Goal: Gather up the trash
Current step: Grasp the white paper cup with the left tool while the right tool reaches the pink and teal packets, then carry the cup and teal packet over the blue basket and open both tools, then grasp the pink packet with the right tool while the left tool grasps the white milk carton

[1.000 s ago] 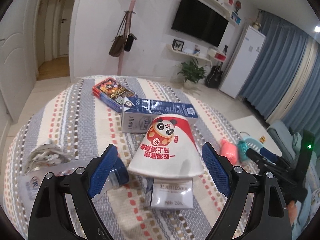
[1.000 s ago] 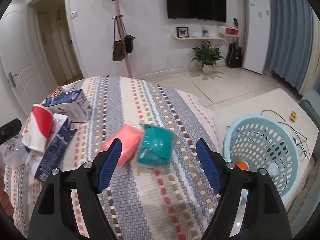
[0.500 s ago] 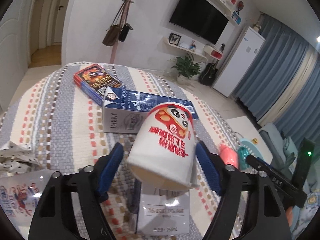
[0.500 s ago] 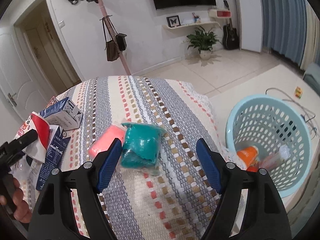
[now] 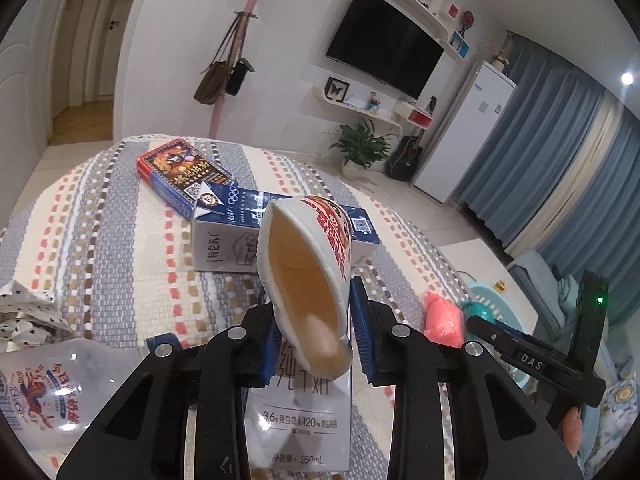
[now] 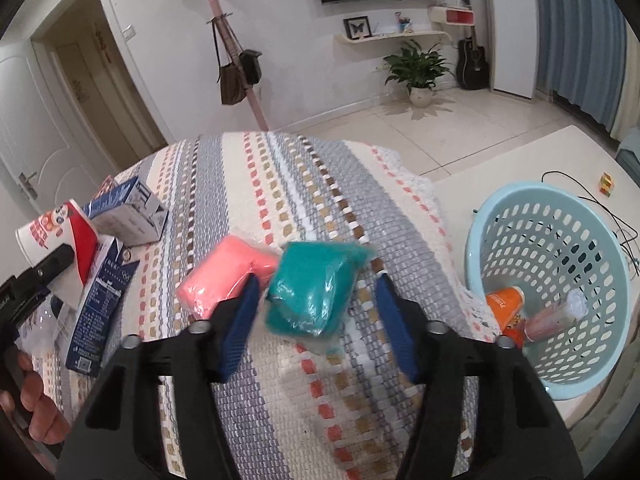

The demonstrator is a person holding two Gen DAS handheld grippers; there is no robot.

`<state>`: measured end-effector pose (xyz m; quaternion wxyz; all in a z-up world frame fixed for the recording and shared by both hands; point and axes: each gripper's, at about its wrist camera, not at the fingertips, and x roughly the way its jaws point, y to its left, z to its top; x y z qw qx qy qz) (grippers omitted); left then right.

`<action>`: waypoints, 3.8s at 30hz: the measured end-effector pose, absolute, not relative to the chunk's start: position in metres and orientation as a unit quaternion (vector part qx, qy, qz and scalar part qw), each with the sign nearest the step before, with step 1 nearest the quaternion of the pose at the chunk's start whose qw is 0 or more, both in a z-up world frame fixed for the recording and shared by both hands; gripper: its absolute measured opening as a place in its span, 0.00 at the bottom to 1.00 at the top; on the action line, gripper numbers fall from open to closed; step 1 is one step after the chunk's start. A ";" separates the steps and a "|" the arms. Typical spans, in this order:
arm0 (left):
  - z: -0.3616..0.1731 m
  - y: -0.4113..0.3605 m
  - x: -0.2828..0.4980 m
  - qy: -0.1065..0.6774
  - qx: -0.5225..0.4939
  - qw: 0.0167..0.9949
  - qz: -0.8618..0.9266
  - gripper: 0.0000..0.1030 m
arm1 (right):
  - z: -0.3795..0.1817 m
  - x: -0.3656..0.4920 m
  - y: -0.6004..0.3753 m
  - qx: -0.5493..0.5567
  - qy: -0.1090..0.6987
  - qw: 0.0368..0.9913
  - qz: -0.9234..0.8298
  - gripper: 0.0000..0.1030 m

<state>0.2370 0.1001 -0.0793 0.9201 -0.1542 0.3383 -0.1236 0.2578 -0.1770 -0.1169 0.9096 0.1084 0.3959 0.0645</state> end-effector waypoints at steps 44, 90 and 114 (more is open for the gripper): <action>-0.026 -0.149 0.251 0.316 -0.047 0.910 -0.265 0.29 | -0.102 0.198 -0.362 0.152 0.296 0.941 -0.059 0.33; -0.032 -0.127 0.218 0.338 -0.075 0.905 -0.247 0.65 | -0.109 0.192 -0.357 0.193 0.356 0.913 -0.052 0.54; -0.064 0.079 0.203 0.366 -0.080 0.926 -0.048 0.68 | -0.074 0.221 -0.173 0.087 0.351 0.926 0.106 0.59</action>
